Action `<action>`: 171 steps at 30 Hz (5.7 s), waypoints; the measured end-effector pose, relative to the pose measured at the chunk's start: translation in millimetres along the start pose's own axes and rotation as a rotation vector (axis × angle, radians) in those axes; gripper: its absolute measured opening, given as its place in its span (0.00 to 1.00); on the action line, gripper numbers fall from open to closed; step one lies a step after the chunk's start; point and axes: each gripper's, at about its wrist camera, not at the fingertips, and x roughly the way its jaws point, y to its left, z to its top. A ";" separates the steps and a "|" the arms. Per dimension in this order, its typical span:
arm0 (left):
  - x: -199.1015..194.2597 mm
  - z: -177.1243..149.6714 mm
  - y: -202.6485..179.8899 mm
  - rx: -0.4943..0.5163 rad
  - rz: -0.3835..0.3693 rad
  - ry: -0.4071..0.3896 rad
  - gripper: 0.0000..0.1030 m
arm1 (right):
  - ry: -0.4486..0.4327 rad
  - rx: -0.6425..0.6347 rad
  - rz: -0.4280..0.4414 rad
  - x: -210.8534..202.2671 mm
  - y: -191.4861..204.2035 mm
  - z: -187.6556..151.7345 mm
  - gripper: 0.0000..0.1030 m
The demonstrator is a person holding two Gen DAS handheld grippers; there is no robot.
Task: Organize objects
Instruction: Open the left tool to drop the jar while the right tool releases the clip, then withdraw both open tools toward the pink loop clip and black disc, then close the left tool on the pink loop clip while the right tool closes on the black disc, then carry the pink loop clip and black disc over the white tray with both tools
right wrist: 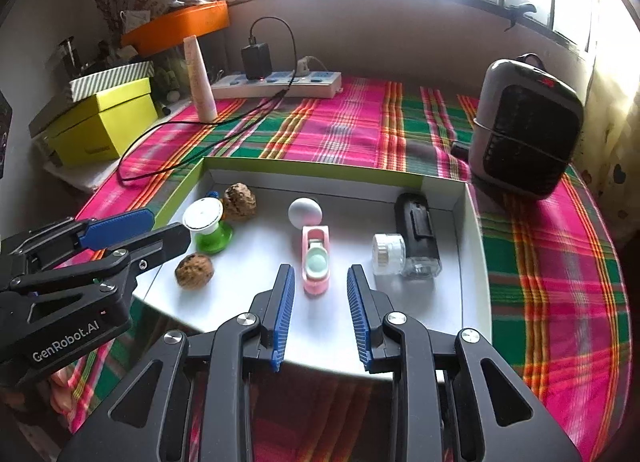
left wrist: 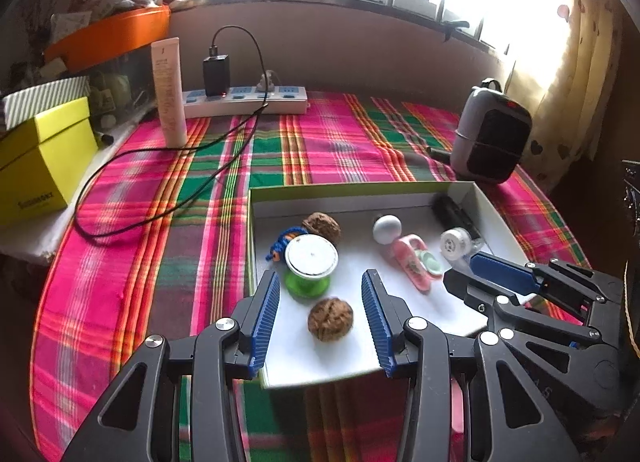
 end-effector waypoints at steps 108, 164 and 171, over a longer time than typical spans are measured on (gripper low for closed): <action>3.6 -69.2 -64.0 0.098 -0.033 0.095 0.21 | 0.030 0.134 -0.098 -27.8 -63.0 -72.5 0.27; 29.7 10.1 -22.0 0.032 -0.049 0.056 0.21 | 0.010 0.080 -0.052 3.0 -56.4 -4.6 0.27; 45.5 13.5 -23.3 0.028 -0.055 0.079 0.21 | 0.036 0.079 -0.049 16.7 -58.1 -0.7 0.27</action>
